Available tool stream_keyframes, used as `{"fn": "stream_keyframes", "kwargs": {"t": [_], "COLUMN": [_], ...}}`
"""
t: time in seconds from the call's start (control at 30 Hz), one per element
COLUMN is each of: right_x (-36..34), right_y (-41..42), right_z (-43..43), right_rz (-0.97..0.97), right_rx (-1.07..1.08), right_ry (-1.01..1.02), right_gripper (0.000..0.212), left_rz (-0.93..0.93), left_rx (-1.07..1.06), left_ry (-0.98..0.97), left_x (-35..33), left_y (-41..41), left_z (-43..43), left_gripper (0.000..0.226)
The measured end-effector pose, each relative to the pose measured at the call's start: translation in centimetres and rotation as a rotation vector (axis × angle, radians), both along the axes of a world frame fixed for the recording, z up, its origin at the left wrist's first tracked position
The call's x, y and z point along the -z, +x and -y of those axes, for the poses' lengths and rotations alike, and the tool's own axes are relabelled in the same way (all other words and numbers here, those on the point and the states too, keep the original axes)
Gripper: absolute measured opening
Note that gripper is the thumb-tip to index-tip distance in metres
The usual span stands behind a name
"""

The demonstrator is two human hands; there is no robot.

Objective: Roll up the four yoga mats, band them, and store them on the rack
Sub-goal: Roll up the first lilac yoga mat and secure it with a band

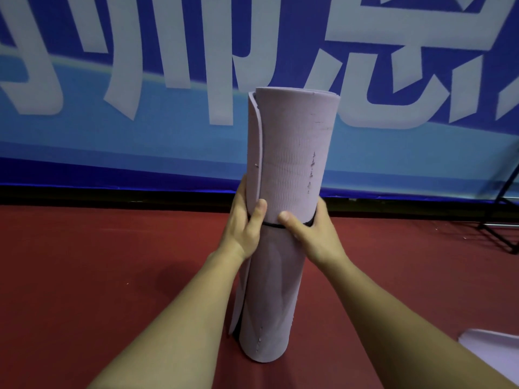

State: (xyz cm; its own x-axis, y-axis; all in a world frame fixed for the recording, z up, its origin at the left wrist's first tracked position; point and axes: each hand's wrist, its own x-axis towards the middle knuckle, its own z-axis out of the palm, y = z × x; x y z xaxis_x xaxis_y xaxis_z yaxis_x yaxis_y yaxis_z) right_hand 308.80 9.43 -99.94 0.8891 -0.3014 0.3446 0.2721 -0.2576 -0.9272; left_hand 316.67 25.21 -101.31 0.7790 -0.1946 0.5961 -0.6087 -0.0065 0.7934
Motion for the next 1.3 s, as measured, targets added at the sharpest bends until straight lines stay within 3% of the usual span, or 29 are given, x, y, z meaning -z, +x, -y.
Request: {"fn": "stream_keyframes", "kwargs": {"t": [0.17,0.3,0.43,0.53,0.87,1.3], "right_x": [2.9,2.4,2.6,2.7,2.4,4.3], "right_y": [-1.0,-0.8,-0.4,-0.2,0.1,0.5], "right_z": [0.4,0.5,-0.3,-1.0,-0.9,-0.1], "right_rz": [-0.113,-0.074,-0.048,-0.046,0.023,-0.016], "right_rx": [-0.061,-0.089,-0.103,-0.108,-0.043,-0.019], "right_ry": [-0.037,0.024,0.086,0.097,0.112,0.115], "right_gripper": [0.113,0.120,0.121,0.112,0.106,0.117], "left_rz": [-0.105,-0.139,-0.267,-0.266,-0.173,-0.120], "left_rx": [0.002,0.061,0.066,0.045,0.028,-0.064], "left_ry": [0.081,0.045,-0.088,-0.155,-0.112,-0.049], "left_x": [3.0,3.2,4.0,4.1,3.2,5.5], "left_y": [-0.8,-0.6,-1.4,-1.2,-1.0,-0.8], "left_z": [-1.0,-1.0,-0.1,-0.2,0.6,0.6], "left_gripper": [0.090,0.087,0.117,0.125,0.118,0.108]}}
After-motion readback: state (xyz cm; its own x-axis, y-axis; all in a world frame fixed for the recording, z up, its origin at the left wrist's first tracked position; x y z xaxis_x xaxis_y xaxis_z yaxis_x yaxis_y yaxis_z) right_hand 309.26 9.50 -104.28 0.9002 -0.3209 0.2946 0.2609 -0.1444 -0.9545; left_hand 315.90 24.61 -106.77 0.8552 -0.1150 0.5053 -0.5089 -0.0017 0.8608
